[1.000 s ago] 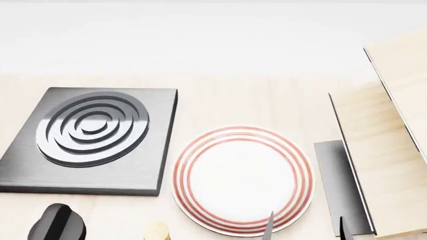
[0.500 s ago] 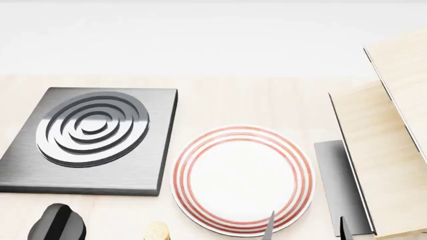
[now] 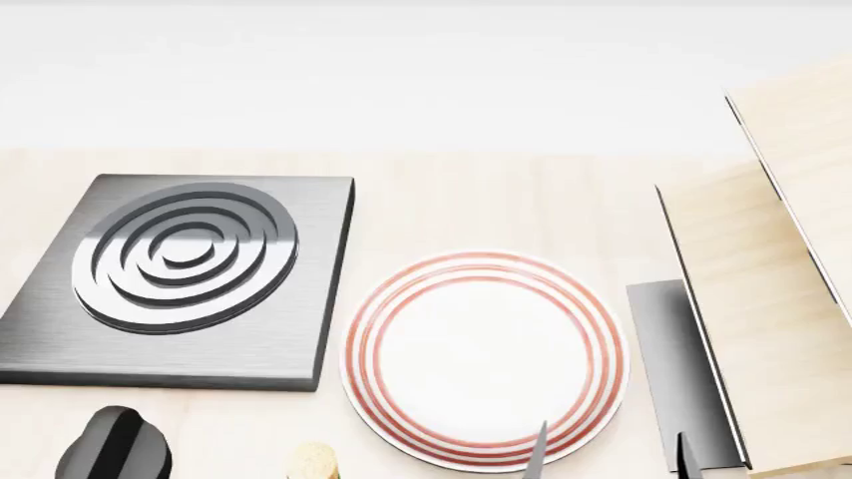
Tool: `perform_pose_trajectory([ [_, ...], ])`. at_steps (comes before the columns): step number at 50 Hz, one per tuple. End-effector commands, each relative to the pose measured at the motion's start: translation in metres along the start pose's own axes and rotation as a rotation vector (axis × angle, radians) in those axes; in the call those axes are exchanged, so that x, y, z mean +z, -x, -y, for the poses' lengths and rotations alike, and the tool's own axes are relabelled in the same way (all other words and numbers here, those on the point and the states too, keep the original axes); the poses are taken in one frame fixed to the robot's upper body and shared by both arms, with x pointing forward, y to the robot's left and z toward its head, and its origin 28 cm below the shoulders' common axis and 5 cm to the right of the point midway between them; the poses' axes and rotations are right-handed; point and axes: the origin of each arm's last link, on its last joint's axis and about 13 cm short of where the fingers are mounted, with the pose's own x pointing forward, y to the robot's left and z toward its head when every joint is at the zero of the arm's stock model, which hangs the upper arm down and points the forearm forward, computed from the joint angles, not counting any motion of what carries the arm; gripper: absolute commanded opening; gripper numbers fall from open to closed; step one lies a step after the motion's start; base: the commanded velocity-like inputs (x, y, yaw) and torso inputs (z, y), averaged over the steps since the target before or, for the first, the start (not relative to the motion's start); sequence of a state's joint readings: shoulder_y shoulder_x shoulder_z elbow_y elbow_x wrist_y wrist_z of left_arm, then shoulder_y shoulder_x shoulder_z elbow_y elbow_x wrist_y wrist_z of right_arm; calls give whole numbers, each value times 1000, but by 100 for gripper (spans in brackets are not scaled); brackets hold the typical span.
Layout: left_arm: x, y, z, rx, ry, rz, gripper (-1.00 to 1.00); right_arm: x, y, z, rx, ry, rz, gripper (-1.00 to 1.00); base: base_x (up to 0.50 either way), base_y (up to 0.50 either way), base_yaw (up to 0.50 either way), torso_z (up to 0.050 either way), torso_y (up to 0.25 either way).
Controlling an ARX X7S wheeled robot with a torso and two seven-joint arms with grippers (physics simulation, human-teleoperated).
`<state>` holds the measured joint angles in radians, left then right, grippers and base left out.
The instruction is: Pick up the akita bowl and put it on the plate.
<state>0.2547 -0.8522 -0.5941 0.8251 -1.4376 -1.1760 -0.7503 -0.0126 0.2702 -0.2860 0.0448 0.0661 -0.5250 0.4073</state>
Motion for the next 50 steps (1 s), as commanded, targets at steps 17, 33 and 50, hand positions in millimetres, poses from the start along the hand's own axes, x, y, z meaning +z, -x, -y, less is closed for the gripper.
perform_pose_trajectory([
  [17, -3, 10, -6, 29, -19, -27, 100, -2, -1, -1, 3, -2, -6, 100, 0, 0, 0, 0, 0],
  [33, -11, 4, -7, 34, -33, -66, 100, -2, 0, -1, 4, -4, -7, 100, 0, 0, 0, 0, 0],
  [50, -18, -1, -7, 34, -34, -84, 100, -2, 0, -2, 13, -8, -12, 100, 0, 0, 0, 0, 0],
])
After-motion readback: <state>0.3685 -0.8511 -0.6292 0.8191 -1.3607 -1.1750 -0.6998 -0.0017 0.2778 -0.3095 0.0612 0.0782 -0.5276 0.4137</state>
